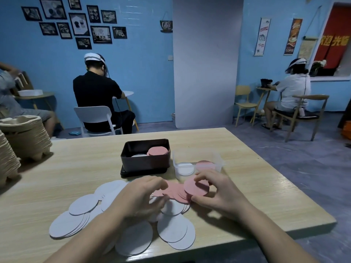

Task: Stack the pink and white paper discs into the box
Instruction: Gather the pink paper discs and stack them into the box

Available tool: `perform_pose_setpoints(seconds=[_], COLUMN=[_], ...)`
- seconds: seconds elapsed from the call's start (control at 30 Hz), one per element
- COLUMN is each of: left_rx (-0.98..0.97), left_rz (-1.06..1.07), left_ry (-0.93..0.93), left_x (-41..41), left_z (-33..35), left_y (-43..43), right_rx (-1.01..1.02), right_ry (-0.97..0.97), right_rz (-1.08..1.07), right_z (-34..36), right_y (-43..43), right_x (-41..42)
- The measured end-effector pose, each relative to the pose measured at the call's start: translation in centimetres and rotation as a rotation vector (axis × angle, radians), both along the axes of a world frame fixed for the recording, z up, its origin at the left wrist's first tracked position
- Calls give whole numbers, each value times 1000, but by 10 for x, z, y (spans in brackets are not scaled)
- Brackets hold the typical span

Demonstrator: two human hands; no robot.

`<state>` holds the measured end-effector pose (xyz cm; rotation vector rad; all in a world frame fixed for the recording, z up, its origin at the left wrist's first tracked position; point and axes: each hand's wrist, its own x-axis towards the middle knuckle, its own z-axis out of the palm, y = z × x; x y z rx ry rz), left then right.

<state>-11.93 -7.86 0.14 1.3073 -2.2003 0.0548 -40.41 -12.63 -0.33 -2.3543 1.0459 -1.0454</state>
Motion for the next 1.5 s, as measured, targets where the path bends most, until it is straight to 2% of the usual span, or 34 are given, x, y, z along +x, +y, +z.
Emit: perform_pose_setpoints(seconds=[0.2, 0.4, 0.57, 0.73, 1.07, 1.4, 1.5], left_rx=[97, 134, 179, 218, 182, 269, 289], left_rz=[-61, -29, -11, -6, 36, -6, -11], left_ry=[-30, -58, -82, 29, -53, 146, 148], left_x=[-25, -47, -56, -53, -50, -57, -57], left_z=[6, 4, -1, -5, 0, -8, -7], left_y=[-25, -33, -37, -39, -33, -42, -44], right_rx=[118, 66, 77, 64, 57, 47, 68], right_ry=[-161, -204, -184, -179, -155, -108, -126], right_rz=[-45, -101, -91, -92, -99, -105, -100], right_z=[-12, -15, -19, -20, -21, -22, -21], right_y=[-7, -5, -9, -10, -12, -11, -11], right_x=[-4, -6, -6, -6, -4, -4, -4])
